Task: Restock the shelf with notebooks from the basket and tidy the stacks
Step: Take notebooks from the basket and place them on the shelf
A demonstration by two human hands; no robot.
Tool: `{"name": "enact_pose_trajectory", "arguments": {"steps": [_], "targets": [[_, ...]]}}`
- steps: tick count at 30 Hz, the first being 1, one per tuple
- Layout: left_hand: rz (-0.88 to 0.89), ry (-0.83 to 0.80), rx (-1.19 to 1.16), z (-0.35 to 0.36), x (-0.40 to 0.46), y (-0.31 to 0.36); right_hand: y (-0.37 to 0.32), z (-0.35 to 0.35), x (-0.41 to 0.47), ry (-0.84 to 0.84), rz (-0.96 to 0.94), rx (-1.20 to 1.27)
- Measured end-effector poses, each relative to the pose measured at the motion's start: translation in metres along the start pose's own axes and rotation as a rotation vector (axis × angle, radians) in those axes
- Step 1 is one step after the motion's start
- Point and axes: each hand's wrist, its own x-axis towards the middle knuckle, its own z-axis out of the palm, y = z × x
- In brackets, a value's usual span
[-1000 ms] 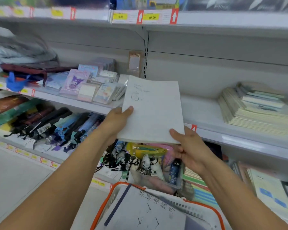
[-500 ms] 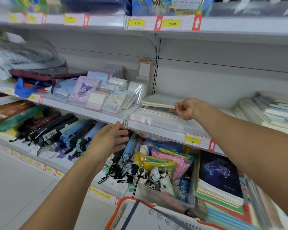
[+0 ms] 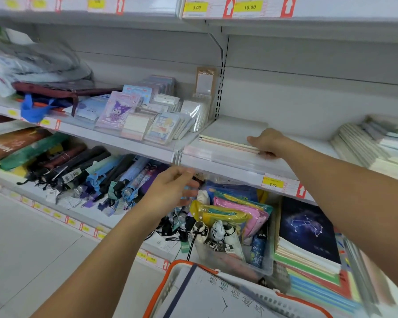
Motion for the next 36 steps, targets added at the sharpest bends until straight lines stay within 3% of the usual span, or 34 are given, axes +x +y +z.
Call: {"name": "enact_pose_trajectory", "arguments": {"steps": [2,4,5,7,9,11,13,18,26,31,36], "targets": [[0.008,-0.056,0.175,0.0,-0.002,-0.007,0.005,0.0,-0.022,0.278,-0.114,-0.061],[0.009,-0.154,0.436,-0.001,-0.002,-0.021,0.012,0.014,-0.07,0.524,-0.416,0.213],[0.006,-0.231,0.582,-0.002,-0.001,-0.029,0.018,0.032,-0.101,0.505,-0.594,0.354],[-0.015,-0.419,0.86,-0.001,-0.004,-0.044,0.046,0.087,-0.154,0.166,-0.784,0.37],[-0.064,-0.571,1.008,0.002,-0.008,-0.056,0.095,0.157,-0.181,-0.351,-0.656,0.061],[-0.16,-0.664,1.035,0.004,-0.012,-0.064,0.153,0.214,-0.194,-0.659,-0.425,-0.188],[-0.234,-0.718,1.06,0.004,-0.016,-0.067,0.199,0.246,-0.204,-0.674,-0.253,-0.19],[-0.262,-0.714,1.05,0.001,-0.021,-0.069,0.226,0.259,-0.211,-0.498,-0.157,-0.123],[-0.296,-0.726,1.065,0.004,-0.024,-0.073,0.248,0.245,-0.197,-0.585,0.057,-0.031],[-0.395,-0.743,1.097,0.0,-0.021,-0.079,0.236,0.206,-0.205,-0.847,-0.024,0.484],[-0.69,-0.766,1.133,-0.01,-0.022,-0.067,0.212,0.174,-0.201,-0.727,0.064,1.194]]}}
